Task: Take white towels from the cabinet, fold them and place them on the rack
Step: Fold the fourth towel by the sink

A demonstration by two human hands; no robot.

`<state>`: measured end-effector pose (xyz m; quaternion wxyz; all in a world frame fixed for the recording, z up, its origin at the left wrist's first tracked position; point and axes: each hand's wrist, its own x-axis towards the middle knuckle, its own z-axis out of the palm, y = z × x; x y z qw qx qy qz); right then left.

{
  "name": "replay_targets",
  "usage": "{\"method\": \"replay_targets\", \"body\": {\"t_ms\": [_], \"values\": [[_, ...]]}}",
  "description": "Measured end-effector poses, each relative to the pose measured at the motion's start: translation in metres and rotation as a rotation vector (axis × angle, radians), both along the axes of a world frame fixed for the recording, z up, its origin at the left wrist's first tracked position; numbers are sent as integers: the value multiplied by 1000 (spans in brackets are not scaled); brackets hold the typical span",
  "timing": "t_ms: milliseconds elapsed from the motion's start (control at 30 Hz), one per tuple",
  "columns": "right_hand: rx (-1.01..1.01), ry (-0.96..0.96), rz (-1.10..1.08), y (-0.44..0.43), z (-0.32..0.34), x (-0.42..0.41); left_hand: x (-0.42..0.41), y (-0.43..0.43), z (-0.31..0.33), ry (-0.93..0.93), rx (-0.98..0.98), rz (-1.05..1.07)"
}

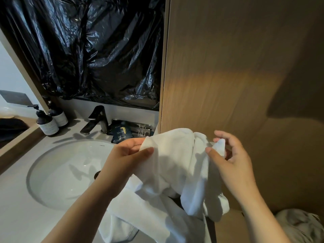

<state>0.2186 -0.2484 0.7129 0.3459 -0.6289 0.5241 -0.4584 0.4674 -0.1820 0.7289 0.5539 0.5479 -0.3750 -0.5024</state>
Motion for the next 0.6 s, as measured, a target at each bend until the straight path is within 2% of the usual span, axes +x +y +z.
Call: {"method": "replay_targets", "body": {"t_ms": [167,300,433,500,600], "values": [[34,-190,64,6,0,5,-6,-2,-2,355,31,-114],[145,-375,264,13,4,8,-12,-2,1,478,41,-193],[118,-260,276,17,7,13,-22,-2,-3,642,115,-57],[84,-198,252,17,9,14,-25,-2,-4,617,122,-8],[28,-143,267,19,15,15,-29,2,-3,485,110,72]]}}
